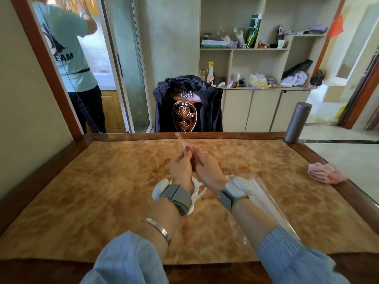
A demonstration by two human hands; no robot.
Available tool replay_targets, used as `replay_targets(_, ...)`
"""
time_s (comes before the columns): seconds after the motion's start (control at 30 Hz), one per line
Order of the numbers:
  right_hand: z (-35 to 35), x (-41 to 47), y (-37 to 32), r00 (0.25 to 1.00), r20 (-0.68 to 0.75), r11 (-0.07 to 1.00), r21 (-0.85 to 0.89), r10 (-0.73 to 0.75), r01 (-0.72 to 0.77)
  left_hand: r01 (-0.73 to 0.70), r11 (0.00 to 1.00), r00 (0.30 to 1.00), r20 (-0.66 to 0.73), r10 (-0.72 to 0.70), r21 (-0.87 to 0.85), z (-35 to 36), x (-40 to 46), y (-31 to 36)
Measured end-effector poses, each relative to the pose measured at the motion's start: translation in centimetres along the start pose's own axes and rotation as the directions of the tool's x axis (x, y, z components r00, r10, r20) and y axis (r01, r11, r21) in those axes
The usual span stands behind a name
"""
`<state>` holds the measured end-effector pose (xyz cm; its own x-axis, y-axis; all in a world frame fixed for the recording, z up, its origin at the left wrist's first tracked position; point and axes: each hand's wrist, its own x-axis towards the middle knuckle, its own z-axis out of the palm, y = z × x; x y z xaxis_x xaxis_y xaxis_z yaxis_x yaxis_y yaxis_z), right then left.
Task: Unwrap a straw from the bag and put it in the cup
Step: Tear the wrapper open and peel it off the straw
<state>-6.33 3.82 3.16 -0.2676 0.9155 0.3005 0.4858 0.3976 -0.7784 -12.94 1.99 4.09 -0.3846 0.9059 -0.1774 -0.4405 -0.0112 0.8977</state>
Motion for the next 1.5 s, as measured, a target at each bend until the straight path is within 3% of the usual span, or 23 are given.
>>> replay_targets(0.13,1.6,-2.0,2.4,0.999,-0.041,1.000,0.019,-0.020,0.021,0.053,0.999,0.992,0.115,-0.051,-0.011,-1.5,0.1,-2.8)
replay_targets(0.3,2.0,-5.2,2.7,0.992,-0.059,0.994,-0.017,-0.113,0.112,-0.115,0.990,0.985,0.138,0.104,0.077,-3.2,-0.6,-4.2)
replay_targets(0.37,2.5,-6.8,2.4,0.992,-0.058,0.993,0.045,-0.108,0.111,-0.167,0.983,0.979,0.131,0.156,0.075,-3.7,-1.4,-4.1)
replay_targets(0.5,2.9,-9.9,1.4,0.997,0.081,1.000,0.018,-0.018,0.017,-0.181,0.975,0.981,0.052,0.188,-0.126,-5.2,-3.1,-2.5)
replay_targets(0.6,2.8,-11.1,0.1,0.998,0.054,0.999,-0.044,-0.028,0.031,-0.172,0.950,0.983,0.024,0.184,-0.260,-6.2,-4.3,-2.3)
replay_targets(0.87,3.4,-13.0,-2.0,0.997,0.062,0.997,-0.067,-0.045,0.049,-0.223,0.926,0.974,-0.031,0.225,-0.306,-7.1,-6.6,-3.2)
replay_targets(1.0,4.1,-12.9,-2.1,0.996,0.029,0.991,-0.106,-0.080,0.082,-0.270,0.925,0.960,-0.001,0.280,-0.269,-6.9,-6.7,-3.2)
replay_targets(1.1,4.6,-11.9,-2.0,0.994,0.020,0.993,-0.049,-0.107,0.107,-0.267,0.904,0.955,0.033,0.294,-0.335,-6.8,-6.7,-3.0)
replay_targets(1.37,4.6,-10.8,-2.3,0.992,-0.015,0.980,0.155,-0.125,0.125,-0.287,0.951,0.953,0.069,0.296,-0.114,-6.8,-6.4,-1.8)
replay_targets(1.5,4.3,-10.7,-2.2,0.994,0.023,0.991,0.080,-0.105,0.103,-0.302,0.948,0.952,0.024,0.305,-0.102,-7.7,-5.6,-0.8)
